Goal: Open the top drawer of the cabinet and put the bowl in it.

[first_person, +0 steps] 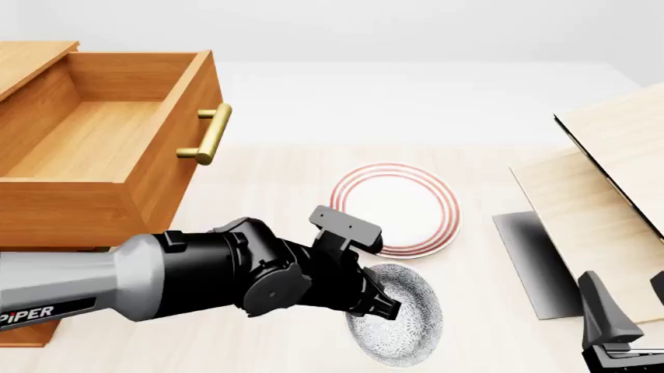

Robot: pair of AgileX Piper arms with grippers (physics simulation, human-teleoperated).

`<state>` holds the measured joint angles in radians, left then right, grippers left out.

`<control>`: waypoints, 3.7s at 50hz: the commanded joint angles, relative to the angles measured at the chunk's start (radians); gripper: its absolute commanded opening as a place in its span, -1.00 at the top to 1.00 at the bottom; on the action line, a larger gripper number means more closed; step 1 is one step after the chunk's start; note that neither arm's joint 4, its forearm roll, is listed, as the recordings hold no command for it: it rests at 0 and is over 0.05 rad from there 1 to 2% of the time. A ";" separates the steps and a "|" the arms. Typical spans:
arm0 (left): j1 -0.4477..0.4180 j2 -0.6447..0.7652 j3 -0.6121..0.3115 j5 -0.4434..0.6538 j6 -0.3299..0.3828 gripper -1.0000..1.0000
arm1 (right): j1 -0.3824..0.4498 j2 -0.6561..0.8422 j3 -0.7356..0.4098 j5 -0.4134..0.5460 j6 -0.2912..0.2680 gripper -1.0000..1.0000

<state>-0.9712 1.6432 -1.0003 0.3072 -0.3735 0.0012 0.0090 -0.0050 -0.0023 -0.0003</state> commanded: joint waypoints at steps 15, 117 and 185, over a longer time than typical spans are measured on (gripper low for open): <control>0.059 -0.019 -0.123 0.103 0.010 1.00 | 0.000 -0.001 0.001 0.000 0.000 -1.00; 0.563 0.073 -1.019 0.750 0.081 1.00 | 0.000 -0.001 0.001 0.000 0.000 -1.00; 0.877 -0.331 -0.616 0.664 0.002 1.00 | 0.000 -0.001 0.001 0.000 0.001 -1.00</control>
<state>-0.1306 1.3540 -1.6672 0.9983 -0.3624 0.0011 0.0091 -0.0050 -0.0023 -0.0002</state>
